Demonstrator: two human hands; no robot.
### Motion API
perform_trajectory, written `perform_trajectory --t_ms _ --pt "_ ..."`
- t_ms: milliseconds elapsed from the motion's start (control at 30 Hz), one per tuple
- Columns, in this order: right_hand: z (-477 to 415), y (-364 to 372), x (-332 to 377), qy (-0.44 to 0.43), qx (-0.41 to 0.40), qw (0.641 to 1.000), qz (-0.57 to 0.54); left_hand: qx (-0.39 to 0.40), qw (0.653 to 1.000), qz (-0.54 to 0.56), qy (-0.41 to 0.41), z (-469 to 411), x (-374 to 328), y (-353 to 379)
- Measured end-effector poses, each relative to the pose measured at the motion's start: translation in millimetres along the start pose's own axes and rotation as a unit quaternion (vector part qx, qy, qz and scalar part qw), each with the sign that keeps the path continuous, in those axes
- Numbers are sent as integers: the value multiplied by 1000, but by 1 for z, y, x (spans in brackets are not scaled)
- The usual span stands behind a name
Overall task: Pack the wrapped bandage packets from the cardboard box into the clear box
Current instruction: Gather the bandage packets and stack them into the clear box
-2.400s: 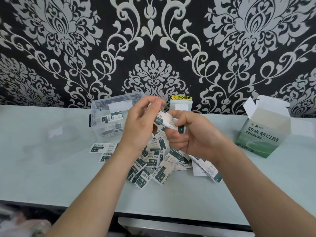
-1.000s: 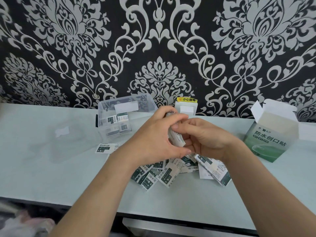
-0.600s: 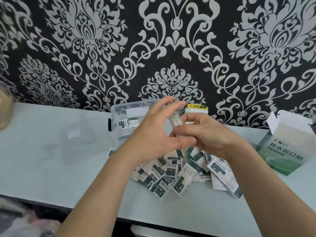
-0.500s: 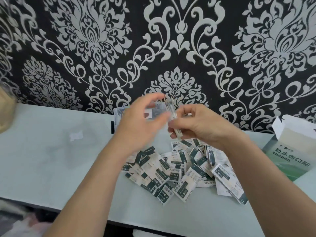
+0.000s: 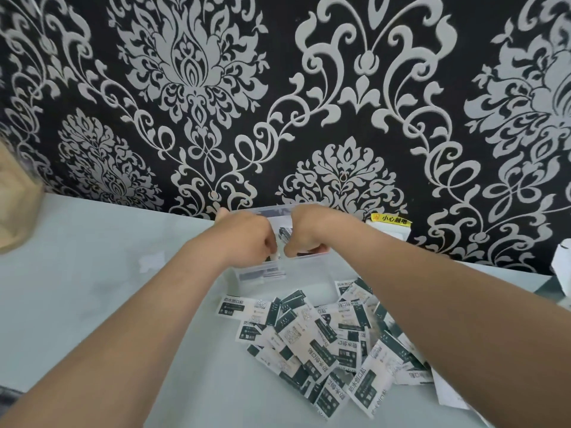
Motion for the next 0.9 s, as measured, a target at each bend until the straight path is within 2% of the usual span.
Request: perform_trajectory --t_ms 167,300,467,700,800,900 --pt "-19 13 3 21 -4 998 67 51 998 -20 12 -6 1 5" --pt "-23 18 3 30 20 998 50 55 998 -26 13 -7 2 7" --pt "-22 13 0 25 28 999 -27 52 998 -25 15 -7 4 7" --pt "-27 13 3 19 9 1000 -11 46 999 -20 12 -9 5 10" --pt "-24 11 2 12 -7 998 -54 33 999 -13 6 -10 7 10" --pt "-7 -1 -5 2 -47 984 -174 -24 999 45 -8 -4 6 -1"
Point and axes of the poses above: each hand's wrist, its own z-axis away from the middle knuckle, its own y-axis out of the palm, x = y × z, the point moved 5 cm from there along -z, towards the middle knuckle
